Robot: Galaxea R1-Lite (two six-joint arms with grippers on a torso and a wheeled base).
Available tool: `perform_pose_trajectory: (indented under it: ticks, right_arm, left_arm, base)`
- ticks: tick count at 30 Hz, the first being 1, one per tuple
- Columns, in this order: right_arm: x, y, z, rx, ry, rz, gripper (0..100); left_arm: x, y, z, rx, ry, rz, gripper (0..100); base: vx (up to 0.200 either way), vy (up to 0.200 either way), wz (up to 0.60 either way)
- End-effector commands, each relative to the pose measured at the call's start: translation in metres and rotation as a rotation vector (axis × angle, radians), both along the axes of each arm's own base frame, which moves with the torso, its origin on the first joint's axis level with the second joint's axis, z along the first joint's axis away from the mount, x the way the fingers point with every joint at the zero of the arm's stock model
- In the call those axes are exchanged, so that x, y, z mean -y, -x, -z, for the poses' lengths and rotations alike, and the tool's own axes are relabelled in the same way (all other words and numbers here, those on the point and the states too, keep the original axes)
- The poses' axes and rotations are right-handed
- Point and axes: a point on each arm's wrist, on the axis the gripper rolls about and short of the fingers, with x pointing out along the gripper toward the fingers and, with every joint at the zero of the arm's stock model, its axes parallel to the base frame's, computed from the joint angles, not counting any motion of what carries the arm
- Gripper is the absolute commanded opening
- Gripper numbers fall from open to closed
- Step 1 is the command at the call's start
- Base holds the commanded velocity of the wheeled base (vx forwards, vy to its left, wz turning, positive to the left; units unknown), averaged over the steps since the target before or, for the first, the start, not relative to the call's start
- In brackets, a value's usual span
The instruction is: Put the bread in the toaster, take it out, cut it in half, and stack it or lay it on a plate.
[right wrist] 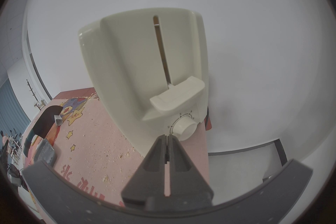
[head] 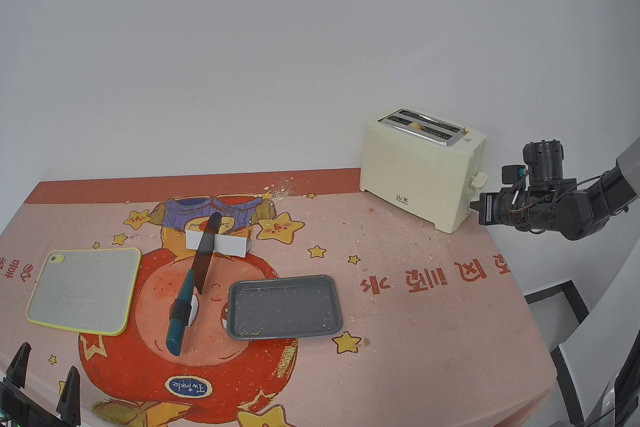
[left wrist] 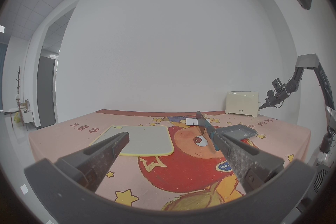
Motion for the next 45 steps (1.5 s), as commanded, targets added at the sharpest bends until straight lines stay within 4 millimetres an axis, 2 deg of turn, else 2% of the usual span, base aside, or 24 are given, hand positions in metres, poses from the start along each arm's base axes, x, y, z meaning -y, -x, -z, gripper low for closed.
perform_pose_trajectory:
  ticks: [1, 14, 35, 42, 45]
  right_arm:
    - [0.0, -0.001, 0.0, 0.002, -0.001, 0.0, 0]
    - [-0.001, -0.007, 0.013, -0.026, 0.007, 0.005, 0]
    - [-0.001, -0.006, 0.013, -0.026, 0.007, 0.004, 0]
    - [-0.005, 0.01, -0.002, -0.007, 0.004, -0.013, 0]
    - [-0.006, 0.032, -0.021, 0.027, -0.001, -0.028, 0]
  left_arm:
    - [0.0, -0.001, 0.005, -0.008, 0.001, -0.001, 100]
    - [0.0, -0.001, 0.005, -0.008, 0.001, -0.001, 100]
    - [0.0, -0.001, 0.005, -0.008, 0.001, -0.001, 100]
    - [0.0, -0.001, 0.005, -0.008, 0.001, -0.001, 100]
    - [0.0, -0.001, 0.005, -0.006, 0.001, -0.001, 100]
  base:
    - [0.0, 0.0, 0.0]
    - [0.0, 0.0, 0.0]
    - [0.0, 0.0, 0.0]
    - [0.0, 0.0, 0.0]
    - [0.0, 0.0, 0.0]
